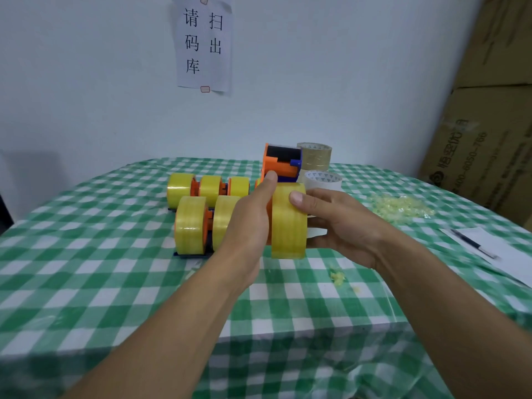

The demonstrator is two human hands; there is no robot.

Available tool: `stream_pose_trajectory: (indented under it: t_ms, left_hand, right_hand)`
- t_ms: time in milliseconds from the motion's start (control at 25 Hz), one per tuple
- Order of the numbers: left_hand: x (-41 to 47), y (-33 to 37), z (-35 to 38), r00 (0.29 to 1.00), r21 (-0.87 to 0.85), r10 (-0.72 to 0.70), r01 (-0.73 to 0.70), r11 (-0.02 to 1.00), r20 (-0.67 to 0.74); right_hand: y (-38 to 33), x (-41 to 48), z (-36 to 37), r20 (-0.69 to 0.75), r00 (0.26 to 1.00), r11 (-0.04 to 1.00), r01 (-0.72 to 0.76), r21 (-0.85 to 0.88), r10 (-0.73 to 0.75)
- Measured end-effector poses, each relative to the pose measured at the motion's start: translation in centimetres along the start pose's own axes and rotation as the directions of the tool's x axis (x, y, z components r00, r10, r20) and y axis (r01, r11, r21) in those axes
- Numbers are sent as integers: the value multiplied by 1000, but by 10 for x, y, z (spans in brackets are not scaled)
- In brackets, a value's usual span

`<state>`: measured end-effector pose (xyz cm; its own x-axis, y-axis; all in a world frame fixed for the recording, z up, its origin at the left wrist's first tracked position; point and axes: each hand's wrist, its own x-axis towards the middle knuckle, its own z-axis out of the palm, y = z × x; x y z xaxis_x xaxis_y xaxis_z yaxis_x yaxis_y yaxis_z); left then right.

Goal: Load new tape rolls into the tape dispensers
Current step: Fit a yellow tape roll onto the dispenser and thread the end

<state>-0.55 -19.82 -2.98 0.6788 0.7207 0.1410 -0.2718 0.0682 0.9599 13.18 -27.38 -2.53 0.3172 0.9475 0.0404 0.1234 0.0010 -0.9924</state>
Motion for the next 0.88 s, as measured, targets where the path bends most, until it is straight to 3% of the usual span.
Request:
stream_pose_trajectory:
  t_ms: [400,520,600,880]
  left_hand:
    - [2,-7,-4,991,54,91,-96,994,98]
    - [5,-8,-7,991,-28,111,-109,994,76]
    - [7,-10,-8,994,-105,103,-99,990,35]
    - [2,-12,-9,995,-90,92,-94,991,-25]
  right_hand:
    - [15,5,-2,-22,999,983,41,181,-38]
    - [21,9,-3,-92,991,958,-69,280,98]
    - [30,12,5,-110,977,958,-152,244,183]
    - [40,22,16,50,987,802,-154,577,154]
